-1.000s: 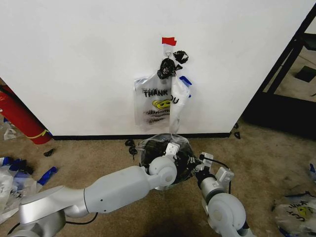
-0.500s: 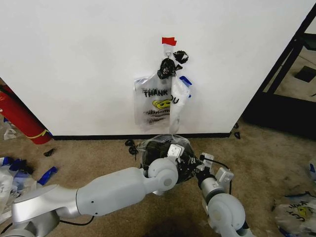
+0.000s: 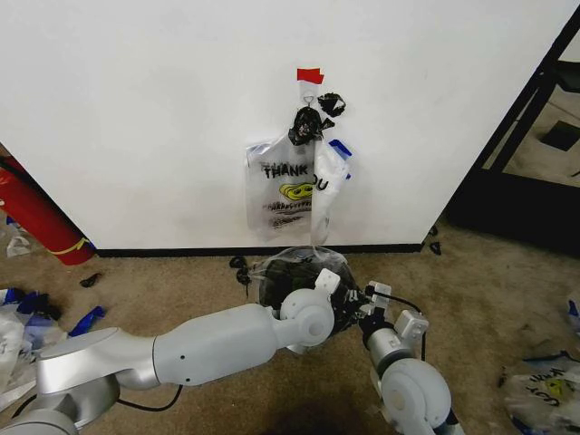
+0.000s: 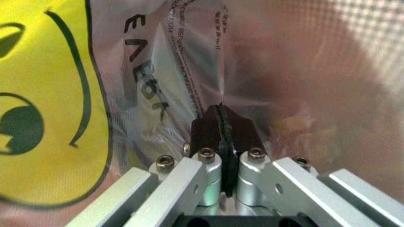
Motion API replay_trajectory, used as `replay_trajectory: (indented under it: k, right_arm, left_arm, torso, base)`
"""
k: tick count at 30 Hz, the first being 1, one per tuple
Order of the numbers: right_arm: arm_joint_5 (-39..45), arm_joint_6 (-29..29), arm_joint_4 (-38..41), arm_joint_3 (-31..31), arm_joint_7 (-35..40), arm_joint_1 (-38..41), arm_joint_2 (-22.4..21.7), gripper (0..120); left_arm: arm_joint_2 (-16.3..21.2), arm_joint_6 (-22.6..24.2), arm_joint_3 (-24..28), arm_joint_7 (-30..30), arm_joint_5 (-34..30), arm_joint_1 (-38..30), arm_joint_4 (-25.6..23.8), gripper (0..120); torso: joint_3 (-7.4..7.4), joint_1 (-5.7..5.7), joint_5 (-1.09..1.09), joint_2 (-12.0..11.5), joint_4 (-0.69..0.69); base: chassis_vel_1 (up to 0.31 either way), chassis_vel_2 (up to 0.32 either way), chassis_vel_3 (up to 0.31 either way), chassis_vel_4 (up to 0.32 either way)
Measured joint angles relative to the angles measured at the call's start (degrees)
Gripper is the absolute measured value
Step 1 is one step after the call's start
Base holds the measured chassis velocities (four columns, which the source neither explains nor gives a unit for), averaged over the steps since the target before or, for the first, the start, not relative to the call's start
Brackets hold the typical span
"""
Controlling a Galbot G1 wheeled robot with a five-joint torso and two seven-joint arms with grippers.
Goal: Pick up the garbage bag from the wall and place it over the trash bin.
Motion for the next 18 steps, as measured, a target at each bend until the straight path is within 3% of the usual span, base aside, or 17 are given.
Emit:
replay_trajectory:
  k: [12,18]
  right_arm:
    - [0.7,0.0,0.2,-0.1,0.1,-0.1,0.1,1]
    - [0.6,0.0,0.2,0.1,0.1,-0.1,-0.1,1]
  left_arm:
    - [-0.3,-2.7,-0.9,2.7,2.8,1.7,1.9,0]
    - [0.8,-2.7,-1.4,2.4,1.9,0.9,-0.2,0]
  torso:
    - [0.00,0.00,0.00,0.0,0.00]
    - [0.00,0.00,0.00,0.0,0.00]
  base:
    - [0.000,0.000,0.000,0.000]
    - [0.000,0.000,0.000,0.000]
